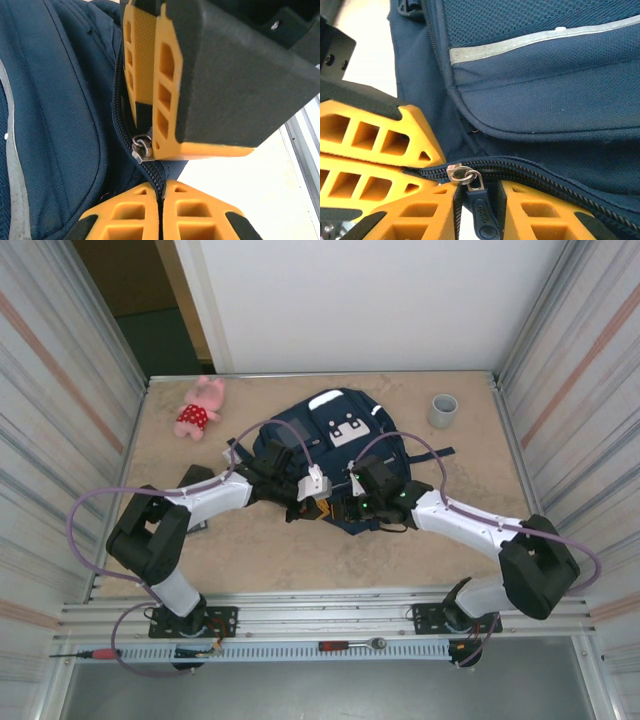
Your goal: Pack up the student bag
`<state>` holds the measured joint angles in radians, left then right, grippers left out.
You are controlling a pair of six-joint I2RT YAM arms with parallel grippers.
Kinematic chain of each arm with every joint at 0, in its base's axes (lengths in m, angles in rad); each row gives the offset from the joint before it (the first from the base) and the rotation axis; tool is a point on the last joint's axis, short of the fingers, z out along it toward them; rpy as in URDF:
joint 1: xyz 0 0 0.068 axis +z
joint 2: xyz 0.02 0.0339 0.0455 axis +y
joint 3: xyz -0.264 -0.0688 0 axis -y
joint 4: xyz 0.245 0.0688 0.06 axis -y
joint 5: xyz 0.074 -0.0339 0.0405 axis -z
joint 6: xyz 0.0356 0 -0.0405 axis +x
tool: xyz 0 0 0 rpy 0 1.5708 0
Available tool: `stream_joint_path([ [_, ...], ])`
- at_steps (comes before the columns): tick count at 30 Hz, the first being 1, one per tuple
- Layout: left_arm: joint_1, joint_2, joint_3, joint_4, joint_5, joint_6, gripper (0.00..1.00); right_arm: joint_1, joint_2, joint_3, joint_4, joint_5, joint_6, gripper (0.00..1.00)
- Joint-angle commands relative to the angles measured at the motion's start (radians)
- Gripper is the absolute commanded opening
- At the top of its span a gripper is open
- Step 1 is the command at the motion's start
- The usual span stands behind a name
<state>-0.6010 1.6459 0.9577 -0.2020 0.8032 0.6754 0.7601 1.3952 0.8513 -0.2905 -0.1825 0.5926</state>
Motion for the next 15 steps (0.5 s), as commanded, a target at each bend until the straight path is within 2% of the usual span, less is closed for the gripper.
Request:
stream_joint_path([
  [1,-0.002,-0.041,0.02,0.056,0.094,-0.018,0.0,0.013,0.041,0.049,-0.067,0.107,-0.004,0.24],
  [6,0.0,-0.047,0.013,0.06,0.078,-0.019,0.0,0.021,0.039,0.073,-0.134,0.162,0.0,0.11],
  [11,0.006,-0.05,0.0,0.056,0.057,-0.017,0.0,0.015,0.006,0.083,-0.255,0.287,0.031,0.05],
  [15,0.011,-0.057,-0.011,0.053,0.039,-0.012,0.0,-0.008,-0.004,0.084,-0.304,0.313,0.045,0.03],
])
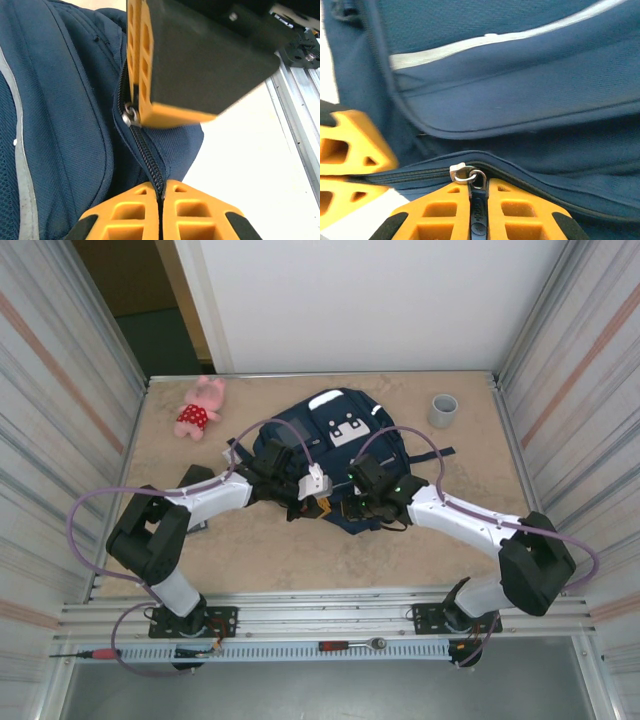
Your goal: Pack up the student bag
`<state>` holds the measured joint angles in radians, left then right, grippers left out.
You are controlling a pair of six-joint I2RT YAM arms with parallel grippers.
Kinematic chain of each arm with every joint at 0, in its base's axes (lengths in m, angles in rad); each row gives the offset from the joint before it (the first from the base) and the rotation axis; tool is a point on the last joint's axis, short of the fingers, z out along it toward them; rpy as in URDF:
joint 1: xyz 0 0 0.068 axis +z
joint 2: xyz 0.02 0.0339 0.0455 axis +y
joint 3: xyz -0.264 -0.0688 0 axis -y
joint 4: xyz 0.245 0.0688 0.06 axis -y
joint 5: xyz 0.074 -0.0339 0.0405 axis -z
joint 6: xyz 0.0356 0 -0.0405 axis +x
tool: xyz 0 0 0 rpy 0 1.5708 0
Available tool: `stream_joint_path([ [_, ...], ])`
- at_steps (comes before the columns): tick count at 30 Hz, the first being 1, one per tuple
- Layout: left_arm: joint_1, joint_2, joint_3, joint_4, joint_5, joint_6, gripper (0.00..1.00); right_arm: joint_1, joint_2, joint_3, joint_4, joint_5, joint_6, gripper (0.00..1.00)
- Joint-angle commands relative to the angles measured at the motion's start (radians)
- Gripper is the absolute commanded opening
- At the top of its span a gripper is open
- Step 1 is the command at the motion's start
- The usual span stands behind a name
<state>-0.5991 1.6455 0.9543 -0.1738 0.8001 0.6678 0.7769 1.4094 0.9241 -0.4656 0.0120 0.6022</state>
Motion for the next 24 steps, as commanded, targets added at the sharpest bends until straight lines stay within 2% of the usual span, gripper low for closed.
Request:
stream_joint_path([
  [1,0.011,-0.058,-0.009,0.022,0.04,-0.004,0.0,-0.029,-0.018,0.014,-0.137,0.124,0.038,0.02],
  [4,0.013,-0.062,-0.014,0.014,0.034,0.001,0.0,-0.036,-0.01,0.021,-0.152,0.127,0.041,0.02],
  [6,0.013,-0.065,-0.014,0.015,0.036,0.002,0.0,-0.036,-0.006,0.017,-0.117,0.082,0.017,0.03],
  [9,0.014,-0.065,-0.01,0.018,0.046,0.001,0.0,-0.041,-0.002,-0.012,0.003,-0.087,-0.03,0.12],
  [12,0.013,-0.065,-0.006,0.02,0.054,-0.002,0.0,-0.054,0.012,-0.022,0.061,-0.173,-0.017,0.19],
  [19,0.014,-0.069,-0.005,0.024,0.063,-0.007,0.0,-0.046,0.045,-0.008,0.081,-0.193,-0.006,0.24],
  [24,0.014,-0.069,-0.008,0.033,0.062,-0.015,0.0,-0.036,0.044,-0.014,0.077,-0.174,0.012,0.18],
])
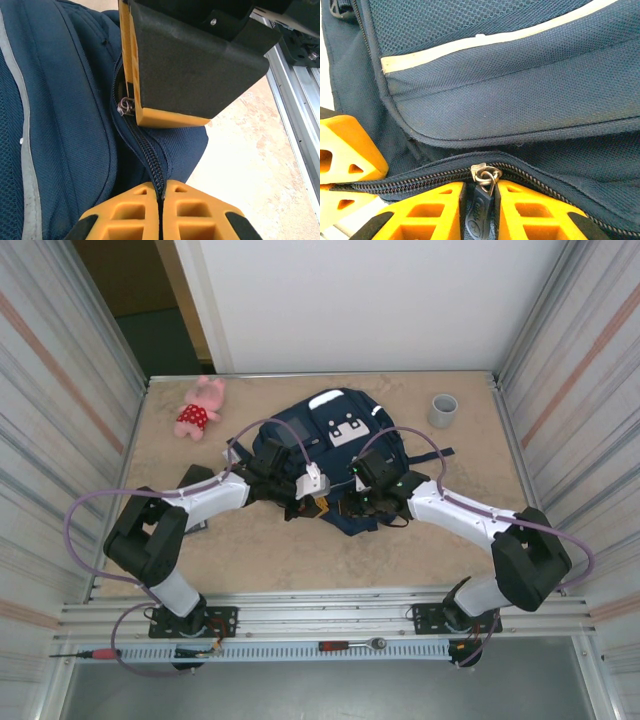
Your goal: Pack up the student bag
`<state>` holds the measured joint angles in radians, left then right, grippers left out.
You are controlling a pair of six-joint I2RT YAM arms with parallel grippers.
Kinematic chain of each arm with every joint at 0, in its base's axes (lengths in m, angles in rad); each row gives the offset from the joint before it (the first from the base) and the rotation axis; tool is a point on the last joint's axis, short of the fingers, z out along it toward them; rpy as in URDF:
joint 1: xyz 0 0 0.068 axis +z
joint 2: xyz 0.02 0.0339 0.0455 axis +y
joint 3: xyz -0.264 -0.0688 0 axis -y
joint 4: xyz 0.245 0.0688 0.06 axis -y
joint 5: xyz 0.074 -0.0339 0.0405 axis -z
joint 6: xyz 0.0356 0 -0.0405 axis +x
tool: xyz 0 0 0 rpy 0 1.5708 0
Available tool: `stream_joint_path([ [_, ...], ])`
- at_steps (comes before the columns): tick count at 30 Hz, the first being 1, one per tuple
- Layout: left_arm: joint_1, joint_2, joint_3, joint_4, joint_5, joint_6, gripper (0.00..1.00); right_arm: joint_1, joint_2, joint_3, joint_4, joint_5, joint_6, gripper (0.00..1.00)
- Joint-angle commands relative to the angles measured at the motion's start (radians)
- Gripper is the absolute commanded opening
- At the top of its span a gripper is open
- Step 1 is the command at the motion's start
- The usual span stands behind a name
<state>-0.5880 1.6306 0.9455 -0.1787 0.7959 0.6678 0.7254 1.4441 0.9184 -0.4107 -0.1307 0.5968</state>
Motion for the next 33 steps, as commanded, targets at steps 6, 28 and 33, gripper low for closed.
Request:
stream_joint_path([
  [6,0.002,-0.054,-0.004,0.039,0.038,-0.016,0.0,0.005,-0.029,-0.006,-0.086,0.073,0.068,0.02],
  [28,0.02,-0.071,-0.024,0.023,0.0,-0.014,0.0,-0.076,0.018,0.017,-0.179,0.037,-0.002,0.16],
  [33,0.021,-0.072,-0.02,0.022,0.002,-0.014,0.0,-0.058,0.045,0.02,-0.168,0.076,0.003,0.18],
])
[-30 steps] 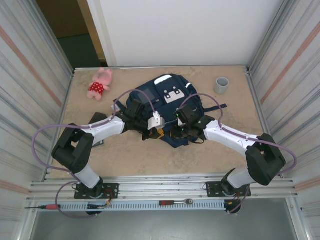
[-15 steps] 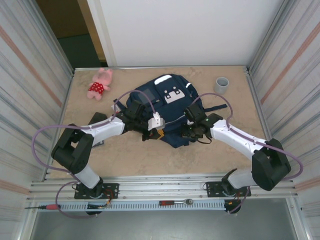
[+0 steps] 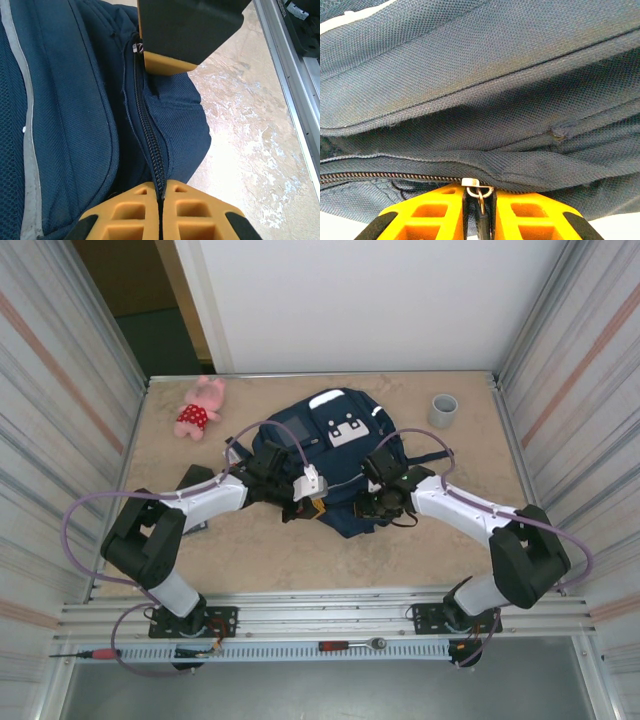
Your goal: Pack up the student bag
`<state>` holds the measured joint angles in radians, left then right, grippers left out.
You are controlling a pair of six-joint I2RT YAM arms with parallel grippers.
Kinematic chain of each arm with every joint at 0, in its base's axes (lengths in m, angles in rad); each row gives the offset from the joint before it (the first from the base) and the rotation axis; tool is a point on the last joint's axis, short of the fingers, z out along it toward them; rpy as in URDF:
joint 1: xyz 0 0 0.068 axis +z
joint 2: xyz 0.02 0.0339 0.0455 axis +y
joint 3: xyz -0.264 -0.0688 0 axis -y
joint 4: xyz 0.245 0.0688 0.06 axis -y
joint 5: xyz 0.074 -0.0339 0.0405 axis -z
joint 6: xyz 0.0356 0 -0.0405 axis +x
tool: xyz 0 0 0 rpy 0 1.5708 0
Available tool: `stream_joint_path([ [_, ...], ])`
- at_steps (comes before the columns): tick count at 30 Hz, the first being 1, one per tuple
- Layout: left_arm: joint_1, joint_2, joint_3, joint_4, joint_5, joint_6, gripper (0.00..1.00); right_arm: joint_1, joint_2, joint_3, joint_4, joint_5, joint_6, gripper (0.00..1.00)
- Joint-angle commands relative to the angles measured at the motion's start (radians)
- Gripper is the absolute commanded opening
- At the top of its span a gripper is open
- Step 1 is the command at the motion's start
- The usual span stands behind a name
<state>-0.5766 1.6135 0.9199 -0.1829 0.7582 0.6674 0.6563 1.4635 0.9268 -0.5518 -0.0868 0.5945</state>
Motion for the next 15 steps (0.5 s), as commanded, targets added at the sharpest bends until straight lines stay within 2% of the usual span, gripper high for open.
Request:
stream_joint_path([
  [1,0.009,-0.056,0.006,0.027,0.039,-0.015,0.0,0.011,0.028,0.012,-0.035,0.043,0.009,0.14],
  [4,0.01,-0.056,0.002,0.022,0.025,-0.014,0.0,0.005,0.012,0.011,-0.073,0.091,0.019,0.01],
  [10,0.041,-0.065,-0.013,-0.001,-0.015,-0.011,0.0,-0.11,-0.087,-0.02,-0.164,0.112,-0.01,0.0],
  [13,0.069,-0.081,-0.027,0.03,-0.007,-0.044,0.0,-0.181,-0.132,-0.045,-0.173,0.071,-0.049,0.0],
  [15,0.078,-0.08,-0.021,0.032,-0.011,-0.053,0.0,-0.19,-0.143,-0.051,-0.172,0.048,-0.07,0.0],
])
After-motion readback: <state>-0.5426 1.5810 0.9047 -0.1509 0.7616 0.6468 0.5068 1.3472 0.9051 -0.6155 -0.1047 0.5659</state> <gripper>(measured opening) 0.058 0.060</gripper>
